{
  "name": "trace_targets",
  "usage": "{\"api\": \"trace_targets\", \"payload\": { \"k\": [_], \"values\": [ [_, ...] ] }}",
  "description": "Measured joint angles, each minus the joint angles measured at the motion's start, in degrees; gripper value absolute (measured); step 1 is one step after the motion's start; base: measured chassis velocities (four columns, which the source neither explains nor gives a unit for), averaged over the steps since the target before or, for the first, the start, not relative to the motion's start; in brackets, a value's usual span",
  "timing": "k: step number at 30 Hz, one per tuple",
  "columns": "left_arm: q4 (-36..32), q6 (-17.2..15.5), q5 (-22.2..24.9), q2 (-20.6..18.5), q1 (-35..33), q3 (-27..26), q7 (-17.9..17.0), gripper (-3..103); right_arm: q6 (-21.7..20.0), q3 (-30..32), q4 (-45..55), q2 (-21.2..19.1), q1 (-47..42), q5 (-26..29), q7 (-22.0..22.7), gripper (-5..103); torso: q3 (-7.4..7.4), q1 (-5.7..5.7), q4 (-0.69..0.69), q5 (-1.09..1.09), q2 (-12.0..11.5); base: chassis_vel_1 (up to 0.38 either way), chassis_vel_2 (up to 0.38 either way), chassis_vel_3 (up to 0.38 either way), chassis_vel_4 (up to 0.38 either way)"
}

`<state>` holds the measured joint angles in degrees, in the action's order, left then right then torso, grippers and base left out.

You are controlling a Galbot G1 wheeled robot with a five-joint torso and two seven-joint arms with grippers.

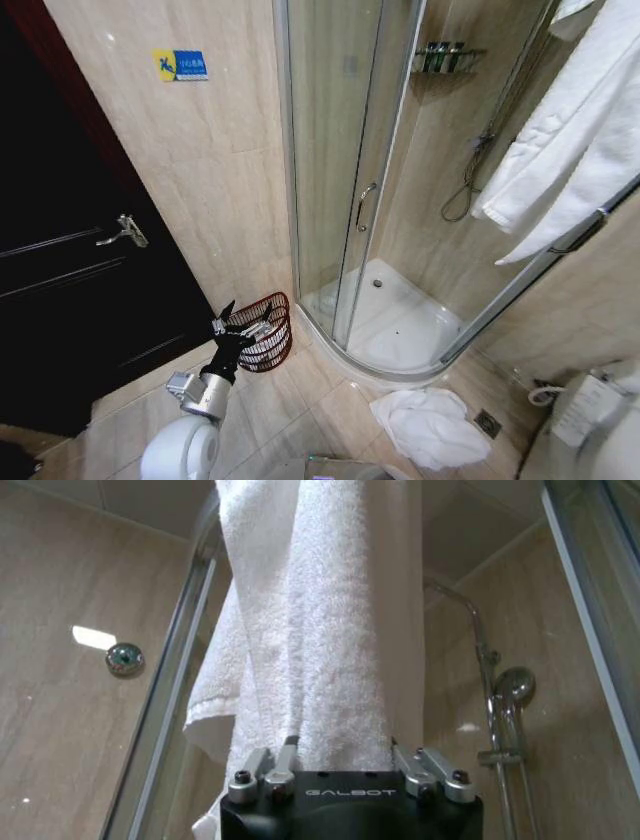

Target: Discard the used towel into the hamper.

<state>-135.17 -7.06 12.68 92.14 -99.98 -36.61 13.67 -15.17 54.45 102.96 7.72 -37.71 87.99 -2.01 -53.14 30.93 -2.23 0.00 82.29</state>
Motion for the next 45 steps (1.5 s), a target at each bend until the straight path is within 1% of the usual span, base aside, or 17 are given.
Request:
{"api": "trace_targets", "payload": {
  "k": [3, 4, 7, 10, 16, 22, 26, 27, 29, 31, 34, 35, 37, 38, 42, 43, 45],
  "values": [
    [0.00, 0.00, 0.00, 0.00, 0.00, 0.00, 0.00, 100, 0.00, 0.00, -0.02, 0.00, 0.32, 0.00, 0.12, 25, 0.00, 0.00, 0.00, 0.00, 0.00, 0.000, 0.000, 0.000, 0.000],
    [0.00, 0.00, 0.00, 0.00, 0.00, 0.00, 0.00, 100, 0.00, 0.00, -0.02, 0.00, 0.32, 0.00, 0.12, 25, 0.00, 0.00, 0.00, 0.00, 0.00, 0.000, 0.000, 0.000, 0.000],
    [0.00, 0.00, 0.00, 0.00, 0.00, 0.00, 0.00, 100, -0.03, 0.12, 0.25, 0.08, 0.39, 0.01, 0.41, 10, 0.00, 0.00, 0.00, 0.00, 0.00, 0.000, 0.000, 0.000, 0.000],
    [0.00, 0.00, 0.00, 0.00, 0.00, 0.00, 0.00, 100, -0.05, 0.21, 0.60, 0.32, 0.66, -0.02, 0.90, 5, 0.00, 0.00, 0.00, 0.00, 0.00, 0.000, 0.000, 0.000, 0.000],
    [0.00, 0.00, 0.00, 0.00, 0.00, 0.00, 0.00, 100, 0.20, 0.96, 2.53, 1.74, 0.97, -1.26, 1.91, 5, 0.00, 0.00, 0.00, 0.00, 0.00, 0.000, 0.000, 0.000, 0.000],
    [0.00, 0.00, 0.00, 0.00, 0.00, 0.00, 0.00, 100, 3.00, 2.52, 5.70, 5.98, 0.76, -9.43, 2.72, 5, 0.00, 0.00, 0.00, 0.02, 0.00, 0.000, 0.000, 0.000, 0.000],
    [0.00, 0.00, 0.00, -0.01, 0.00, 0.00, 0.00, 100, 6.95, 8.29, 11.34, 11.81, -5.95, -21.39, 4.66, 5, 0.00, 0.01, -0.01, -0.03, 0.00, 0.000, 0.000, 0.000, 0.000],
    [0.00, 0.00, 0.00, -0.01, 0.00, 0.00, 0.00, 100, 6.95, 8.29, 11.34, 11.81, -5.95, -21.39, 4.66, 5, 0.00, 0.01, -0.01, -0.03, 0.00, 0.000, 0.000, 0.000, 0.000],
    [0.00, 0.00, 0.00, 0.01, 0.00, 0.00, 0.00, 100, 9.46, 13.12, 14.54, 16.02, -12.37, -27.33, 5.05, 5, 0.00, 0.00, -0.01, -0.03, 0.00, 0.000, 0.000, 0.000, 0.000],
    [0.00, 0.00, 0.00, 0.01, 0.00, 0.00, 0.00, 100, 10.56, 15.00, 15.79, 17.94, -14.92, -28.97, 5.16, 5, 0.00, 0.00, -0.02, -0.03, 0.00, 0.000, 0.000, 0.000, 0.000],
    [0.00, 0.00, 0.00, -0.02, 0.00, -0.01, 0.00, 100, 14.51, 21.85, 21.87, 28.38, -25.70, -34.64, 5.52, 5, 0.01, 0.00, 0.01, 0.03, 0.00, 0.000, 0.000, 0.000, 0.000],
    [0.00, 0.00, 0.00, -0.02, 0.00, -0.01, 0.00, 100, 14.51, 21.85, 21.87, 28.38, -25.70, -34.64, 5.52, 5, 0.01, 0.00, 0.01, 0.03, 0.00, 0.000, 0.000, 0.000, 0.000],
    [0.00, 0.00, 0.00, 0.00, 0.00, 0.01, 0.00, 100, 17.40, 23.43, 26.09, 34.56, -32.17, -37.03, 5.25, 5, 0.01, 0.00, 0.01, -0.02, 0.00, 0.000, 0.000, 0.000, 0.000],
    [0.00, 0.00, 0.00, 0.00, 0.00, 0.01, 0.00, 100, 17.40, 23.43, 26.09, 34.56, -32.17, -37.03, 5.25, 5, 0.01, 0.00, 0.01, -0.02, 0.00, 0.000, 0.000, 0.000, 0.000],
    [0.00, 0.00, 0.00, -0.02, 0.00, -0.01, 0.00, 100, 21.76, 21.39, 32.81, 45.14, -39.35, -40.82, 3.40, 5, 0.01, 0.00, 0.00, 0.00, 0.00, 0.000, 0.000, 0.000, 0.000],
    [0.00, 0.00, 0.00, -0.02, 0.00, -0.01, 0.00, 100, 21.76, 21.39, 32.81, 45.14, -39.35, -40.82, 3.40, 5, 0.01, 0.00, 0.00, 0.00, 0.00, 0.000, 0.000, 0.000, 0.000],
    [0.00, 0.00, 0.00, 0.00, 0.00, 0.00, 0.00, 100, 23.84, 18.58, 35.05, 51.05, -42.84, -43.53, 1.85, 5, 0.01, 0.00, 0.01, 0.02, 0.00, 0.000, 0.000, 0.000, 0.000]
  ]
}}
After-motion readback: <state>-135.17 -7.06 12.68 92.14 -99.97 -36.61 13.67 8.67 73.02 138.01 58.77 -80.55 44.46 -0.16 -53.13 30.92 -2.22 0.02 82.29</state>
